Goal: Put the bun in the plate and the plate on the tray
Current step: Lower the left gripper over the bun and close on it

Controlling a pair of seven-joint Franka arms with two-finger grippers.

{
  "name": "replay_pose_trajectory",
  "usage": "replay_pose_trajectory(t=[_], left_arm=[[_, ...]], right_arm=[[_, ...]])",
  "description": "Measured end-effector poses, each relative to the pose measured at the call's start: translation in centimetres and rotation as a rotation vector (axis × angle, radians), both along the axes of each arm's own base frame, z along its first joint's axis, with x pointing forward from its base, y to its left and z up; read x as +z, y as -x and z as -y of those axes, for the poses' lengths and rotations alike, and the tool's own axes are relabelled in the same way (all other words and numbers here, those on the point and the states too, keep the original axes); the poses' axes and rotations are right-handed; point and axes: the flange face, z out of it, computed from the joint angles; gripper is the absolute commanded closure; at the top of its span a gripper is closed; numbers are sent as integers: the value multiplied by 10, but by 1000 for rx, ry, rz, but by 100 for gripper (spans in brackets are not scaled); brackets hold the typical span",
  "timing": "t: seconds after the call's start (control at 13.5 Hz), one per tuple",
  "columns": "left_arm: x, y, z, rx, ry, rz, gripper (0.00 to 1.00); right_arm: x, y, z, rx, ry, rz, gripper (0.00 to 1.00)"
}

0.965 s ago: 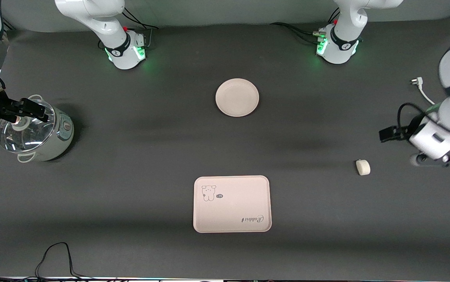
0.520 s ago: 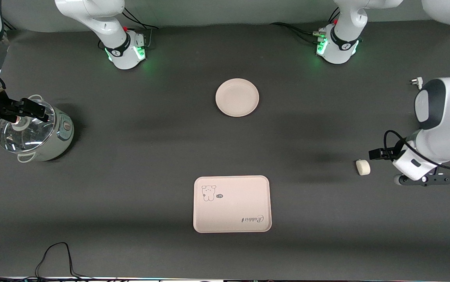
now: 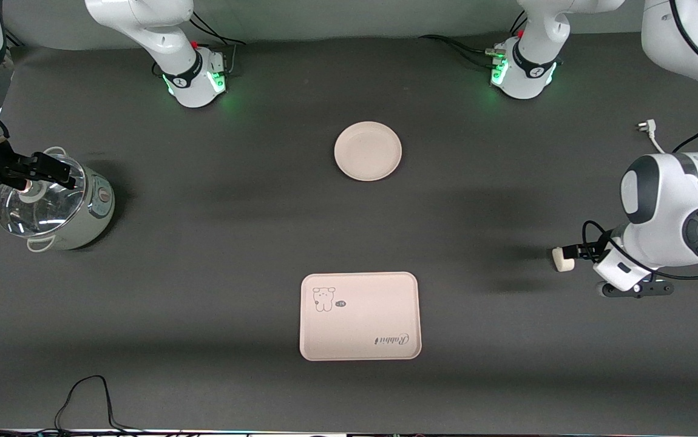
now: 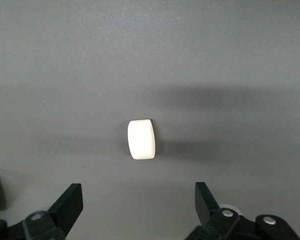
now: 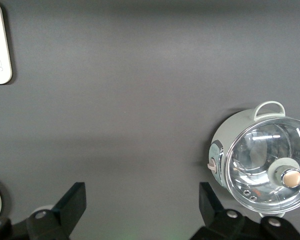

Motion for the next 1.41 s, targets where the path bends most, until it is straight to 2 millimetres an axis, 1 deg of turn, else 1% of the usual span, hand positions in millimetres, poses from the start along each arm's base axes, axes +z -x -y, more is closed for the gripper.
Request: replay_pose_trajectory(t=[0.15, 0.37, 0.67, 0.82, 0.89, 0.96, 1.04, 1.19, 1.26, 1.34, 1.41], left_arm=[[-15, -1, -5, 8, 0, -3, 0], [-49, -3, -12, 36, 18, -8, 0], [-90, -4, -11, 81, 61, -11, 3], [-112, 2, -13, 88, 60, -10, 6], [-122, 6, -14, 90, 59, -9, 9], [-130, 10, -14, 94, 59, -10, 17], [-136, 14, -15, 96, 59, -13, 34], [-142, 18, -15, 98, 58, -20, 64], [-143, 19, -16, 98, 58, -23, 74], [-143, 20, -16, 99, 58, -25, 76], [-143, 20, -17, 101, 58, -24, 76]], right_arm=[[-1, 0, 0, 0, 0, -1, 0], [-1, 0, 0, 0, 0, -3, 0], [-2, 0, 0, 0, 0, -5, 0], [-3, 0, 0, 0, 0, -6, 0], [-3, 0, 0, 0, 0, -6, 0], [-3, 0, 0, 0, 0, -7, 0], [-3, 0, 0, 0, 0, -7, 0], [-3, 0, 0, 0, 0, -7, 0], [-3, 0, 0, 0, 0, -7, 0], [-3, 0, 0, 0, 0, -7, 0], [-3, 0, 0, 0, 0, -7, 0]])
